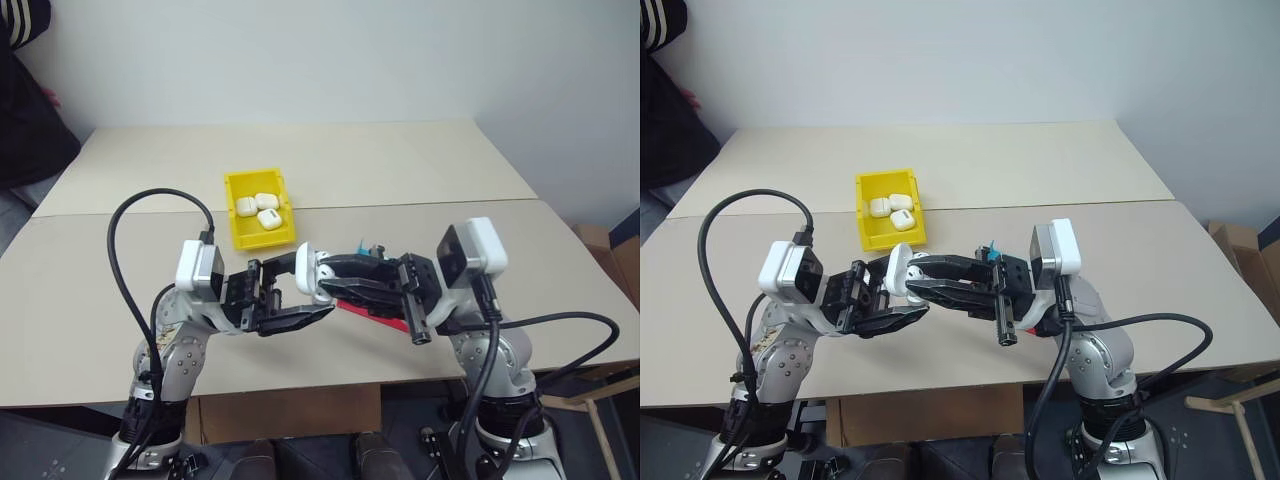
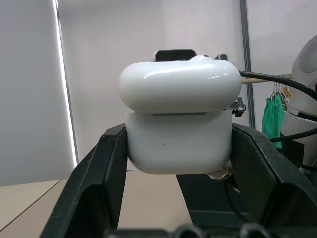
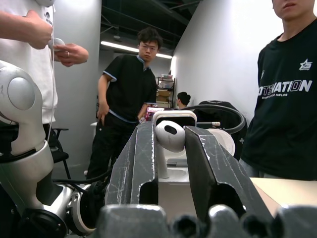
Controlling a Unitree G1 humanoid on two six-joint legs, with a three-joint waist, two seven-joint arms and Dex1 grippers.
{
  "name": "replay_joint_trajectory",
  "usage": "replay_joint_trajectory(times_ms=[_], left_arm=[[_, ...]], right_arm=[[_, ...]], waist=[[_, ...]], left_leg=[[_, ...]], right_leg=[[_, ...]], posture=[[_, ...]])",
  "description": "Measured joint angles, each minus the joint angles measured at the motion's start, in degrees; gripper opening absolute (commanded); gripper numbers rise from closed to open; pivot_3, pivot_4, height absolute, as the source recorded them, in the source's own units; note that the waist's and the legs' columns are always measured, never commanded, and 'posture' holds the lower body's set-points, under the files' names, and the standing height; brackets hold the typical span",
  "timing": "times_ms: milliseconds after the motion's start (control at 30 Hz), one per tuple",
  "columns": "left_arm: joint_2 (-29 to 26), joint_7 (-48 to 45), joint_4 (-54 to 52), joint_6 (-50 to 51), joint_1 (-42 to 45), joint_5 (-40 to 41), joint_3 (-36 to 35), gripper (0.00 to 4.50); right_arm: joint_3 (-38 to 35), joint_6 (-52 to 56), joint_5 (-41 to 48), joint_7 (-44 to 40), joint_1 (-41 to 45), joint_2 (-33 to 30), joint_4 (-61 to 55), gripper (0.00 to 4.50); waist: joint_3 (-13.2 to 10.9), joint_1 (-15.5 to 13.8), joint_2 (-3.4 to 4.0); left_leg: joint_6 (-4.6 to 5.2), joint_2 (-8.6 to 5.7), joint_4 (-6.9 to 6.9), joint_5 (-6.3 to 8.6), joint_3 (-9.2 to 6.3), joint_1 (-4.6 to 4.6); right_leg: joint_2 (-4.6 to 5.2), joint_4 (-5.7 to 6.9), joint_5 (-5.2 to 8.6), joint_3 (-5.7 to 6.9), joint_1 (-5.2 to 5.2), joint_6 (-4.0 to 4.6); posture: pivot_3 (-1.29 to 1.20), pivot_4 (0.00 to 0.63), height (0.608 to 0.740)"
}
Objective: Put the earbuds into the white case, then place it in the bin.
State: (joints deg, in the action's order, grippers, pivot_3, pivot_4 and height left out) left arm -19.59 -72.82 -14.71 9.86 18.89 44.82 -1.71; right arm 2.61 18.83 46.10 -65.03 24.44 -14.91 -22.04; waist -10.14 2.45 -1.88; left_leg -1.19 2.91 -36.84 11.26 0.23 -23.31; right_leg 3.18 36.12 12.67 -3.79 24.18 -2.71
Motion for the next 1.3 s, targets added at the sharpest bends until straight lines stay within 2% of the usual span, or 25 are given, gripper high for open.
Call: replay_joint_trajectory(times_ms=[133, 567, 633, 800, 833, 867, 967, 1067, 1300], left_arm=[[0.22, 0.16, 0.48, -0.17, 0.00, -0.01, -0.11, 2.78], [0.24, -0.22, 0.71, -1.22, 0.00, -0.01, -0.30, 2.78], [0.02, -0.44, 0.90, -1.27, 0.00, -0.05, -0.30, 2.78], [-0.14, -0.58, 3.00, -1.46, 0.68, -0.75, -0.12, 2.78], [-0.10, -0.63, 3.48, -1.69, 1.15, -1.00, -0.07, 2.78], [-0.08, -0.69, 3.71, -1.98, 1.38, -1.27, 0.01, 2.78], [0.12, -0.93, 4.68, -2.28, 1.78, -2.00, 0.29, 2.78], [0.58, -1.13, 6.20, -2.66, 2.98, -2.40, 0.53, 2.78], [1.65, -1.29, 9.20, -4.72, 3.94, -4.35, 0.72, 2.78]], right_arm=[[0.49, -0.70, -0.24, -0.62, -0.01, -0.48, 0.00, 2.61], [-1.05, -2.54, -0.81, -0.78, -0.04, -3.46, 0.41, 2.61], [-3.01, -1.84, 0.39, -1.11, 0.76, -6.22, 1.98, 2.61], [-6.89, 2.68, 0.27, -3.01, 10.20, -18.22, 7.39, 2.61], [-6.75, 5.52, 0.32, -4.03, 14.47, -21.90, 8.98, 2.24], [-6.68, 8.02, 0.34, -4.45, 17.97, -24.20, 10.06, 2.07], [-5.26, 15.18, 0.34, -4.12, 26.70, -27.56, 12.36, 1.06], [-0.32, 25.09, -0.74, -2.86, 36.31, -29.35, 15.86, 0.04], [6.75, 40.35, -2.25, 2.93, 48.84, -25.35, 17.04, 0.04]], waist=[[0.00, 0.02, 0.00], [0.00, -0.04, 0.00], [0.00, -0.06, -0.01], [-0.02, -0.05, 0.00], [-0.03, 0.04, 0.02], [-0.04, 0.10, 0.02], [-0.03, 0.18, 0.02], [-0.03, 0.02, 0.02], [-0.03, -0.04, 0.02]], left_leg=[[0.00, 0.00, 0.00, 0.00, -0.01, 0.01], [0.00, -0.01, 0.00, 0.00, 0.00, 0.00], [0.00, -0.02, -0.01, 0.00, 0.00, 0.00], [0.00, -0.06, -0.02, 0.00, 0.02, -0.03], [0.01, -0.06, -0.02, 0.00, 0.03, -0.03], [0.01, -0.06, 0.01, 0.00, 0.03, -0.02], [0.03, -0.03, 0.06, 0.01, 0.01, -0.03], [0.03, -0.03, 0.05, 0.01, 0.01, -0.07], [0.03, -0.07, 0.03, 0.01, 0.04, -0.33]], right_leg=[[0.00, 0.01, 0.00, 0.00, 0.00, 0.00], [0.00, 0.00, 0.00, 0.00, -0.01, 0.00], [0.01, -0.01, 0.00, 0.00, -0.03, 0.00], [0.03, -0.01, 0.00, -0.02, 0.03, 0.01], [0.03, -0.01, -0.01, -0.04, 0.07, 0.02], [0.02, -0.02, -0.01, -0.04, 0.06, 0.02], [-0.01, -0.03, -0.01, -0.05, 0.07, 0.05], [0.00, -0.04, -0.02, -0.04, 0.11, 0.07], [0.08, -0.07, -0.12, -0.03, 0.28, 0.22]], posture=[[0.00, 0.150, 0.740], [0.00, 0.150, 0.740], [0.00, 0.150, 0.740], [0.00, 0.150, 0.740], [0.00, 0.150, 0.740], [0.00, 0.150, 0.740], [0.00, 0.150, 0.740], [0.00, 0.150, 0.740], [0.00, 0.150, 0.740]])
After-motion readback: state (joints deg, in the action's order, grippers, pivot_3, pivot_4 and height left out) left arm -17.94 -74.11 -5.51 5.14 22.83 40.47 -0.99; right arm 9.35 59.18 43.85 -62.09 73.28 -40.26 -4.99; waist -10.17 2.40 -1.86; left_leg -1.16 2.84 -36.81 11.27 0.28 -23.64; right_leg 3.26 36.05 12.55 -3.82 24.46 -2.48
